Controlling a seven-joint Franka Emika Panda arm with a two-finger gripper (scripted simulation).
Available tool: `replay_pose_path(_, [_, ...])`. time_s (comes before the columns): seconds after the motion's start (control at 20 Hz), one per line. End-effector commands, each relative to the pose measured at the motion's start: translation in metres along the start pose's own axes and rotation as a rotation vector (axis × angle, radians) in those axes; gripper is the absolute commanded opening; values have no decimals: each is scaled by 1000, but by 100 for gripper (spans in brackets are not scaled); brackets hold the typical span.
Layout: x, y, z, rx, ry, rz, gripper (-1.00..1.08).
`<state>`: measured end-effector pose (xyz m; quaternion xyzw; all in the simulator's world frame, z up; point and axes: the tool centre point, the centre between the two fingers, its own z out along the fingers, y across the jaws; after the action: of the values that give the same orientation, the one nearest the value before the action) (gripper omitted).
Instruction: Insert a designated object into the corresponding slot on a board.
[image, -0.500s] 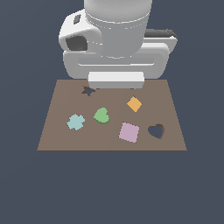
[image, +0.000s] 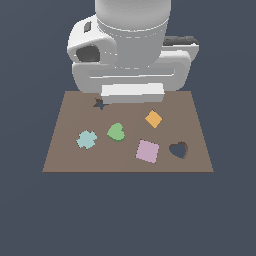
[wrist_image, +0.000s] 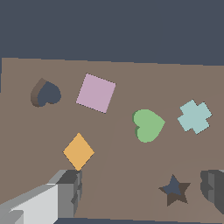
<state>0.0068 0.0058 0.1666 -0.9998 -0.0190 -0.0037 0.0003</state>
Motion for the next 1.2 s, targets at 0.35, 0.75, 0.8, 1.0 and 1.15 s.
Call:
replay_pose_path(0.35, [0,7,18,1,-1,-147,100])
replay_pose_path(0.75, [3,17,45,2,-2,-366,100])
replay_pose_path(0.8, [4,19,49,3,-3,-401,100])
replay_pose_path(1.0, [7,25,66,3,-3,-540,100])
replay_pose_path(1.15, [10,29,78,4,-4,-634,100])
